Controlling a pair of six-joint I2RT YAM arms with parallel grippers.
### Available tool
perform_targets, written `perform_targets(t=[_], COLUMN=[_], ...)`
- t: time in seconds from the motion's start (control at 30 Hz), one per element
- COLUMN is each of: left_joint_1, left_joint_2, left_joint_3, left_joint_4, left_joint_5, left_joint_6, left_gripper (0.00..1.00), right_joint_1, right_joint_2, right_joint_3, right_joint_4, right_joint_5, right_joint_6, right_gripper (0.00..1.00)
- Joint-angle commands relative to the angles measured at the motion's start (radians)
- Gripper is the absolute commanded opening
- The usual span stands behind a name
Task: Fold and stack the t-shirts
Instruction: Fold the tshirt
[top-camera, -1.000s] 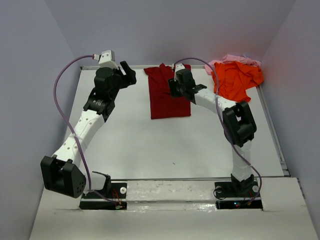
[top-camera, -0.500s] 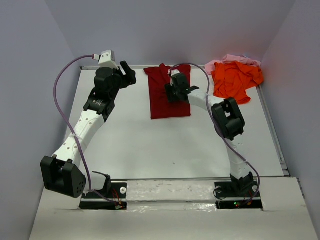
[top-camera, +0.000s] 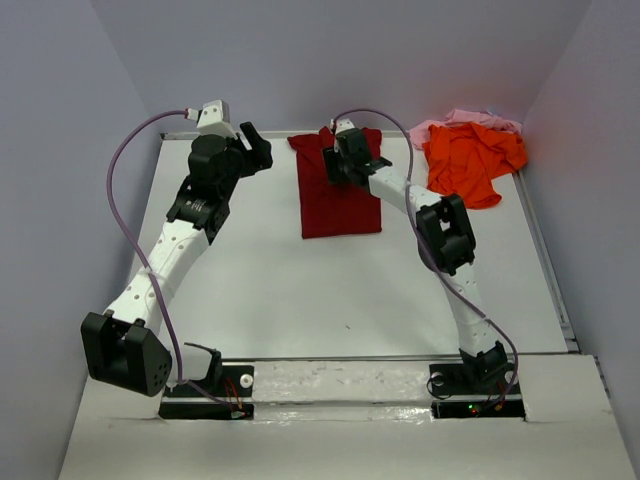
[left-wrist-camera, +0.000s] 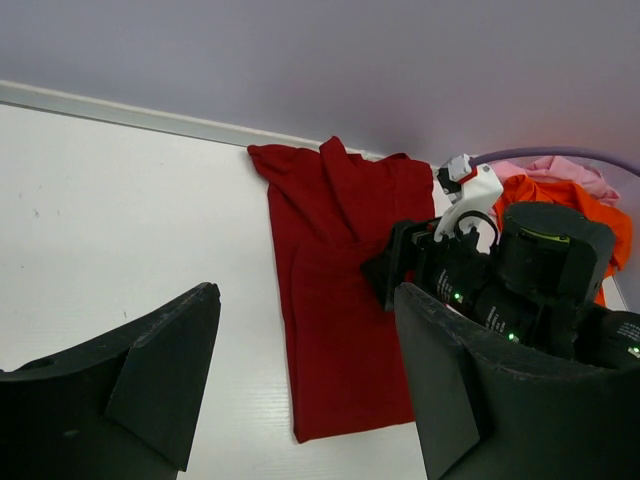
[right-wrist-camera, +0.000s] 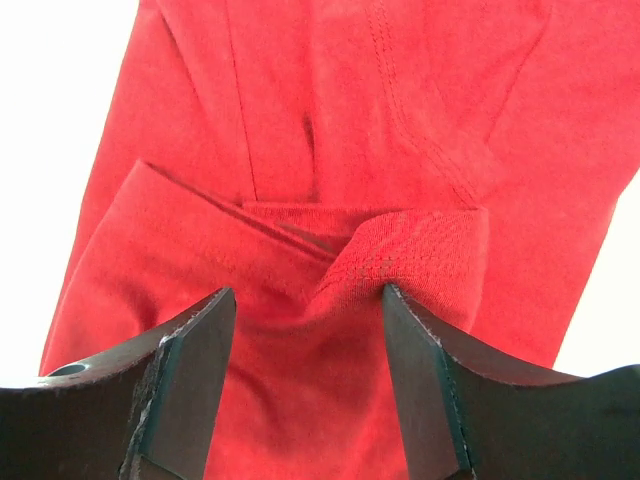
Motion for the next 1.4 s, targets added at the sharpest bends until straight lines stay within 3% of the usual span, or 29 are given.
perform_targets(t=[0.0,0.3,0.4,0.67,0.93,1.03,1.23,1.37], left_joint_1=[0.006,0.006,0.004,0.004,-0.056,-0.116,-0.136,-0.140], left_joint_2=[-0.047,-0.045,-0.045,-0.031,0.010,0.067,0.157,0.220], left_joint_3=[-0.011,-0.012,-0.011,-0.017,-0.061,-0.095,-0.369,-0.451], left_joint_4=[0.052,0.052,0.052,0.057,0.091,0.086,0.317,0.426], left_joint_5=[0.001,0.001,0.001,0.005,-0.034,0.007,0.114,0.137], left_joint_6=[0.010,0.012,0.012,0.007,-0.050,-0.141,-0.307,-0.349], left_gripper=[0.79,0.79,0.79,0.80,0.79,0.79,0.77,0.76], right_joint_1=[-0.023,-0.072,-0.081,-0.081,-0.081,-0.069,-0.057,-0.057], right_joint_2=[0.054,0.140,0.140,-0.055,-0.444,-0.604,-0.699,-0.719], right_joint_3=[0.103,0.158,0.158,0.077,-0.262,-0.534,-0.766,-0.911], right_joint_4=[-0.040,-0.076,-0.082,-0.068,-0.014,0.064,0.104,0.158], right_joint_5=[-0.001,-0.083,-0.072,0.008,-0.011,-0.005,0.008,-0.011], right_joint_6=[0.000,0.066,0.052,-0.040,0.033,0.093,0.234,0.296], right_gripper=[0.66,0.66,0.70,0.84,0.87,0.87,0.85,0.85])
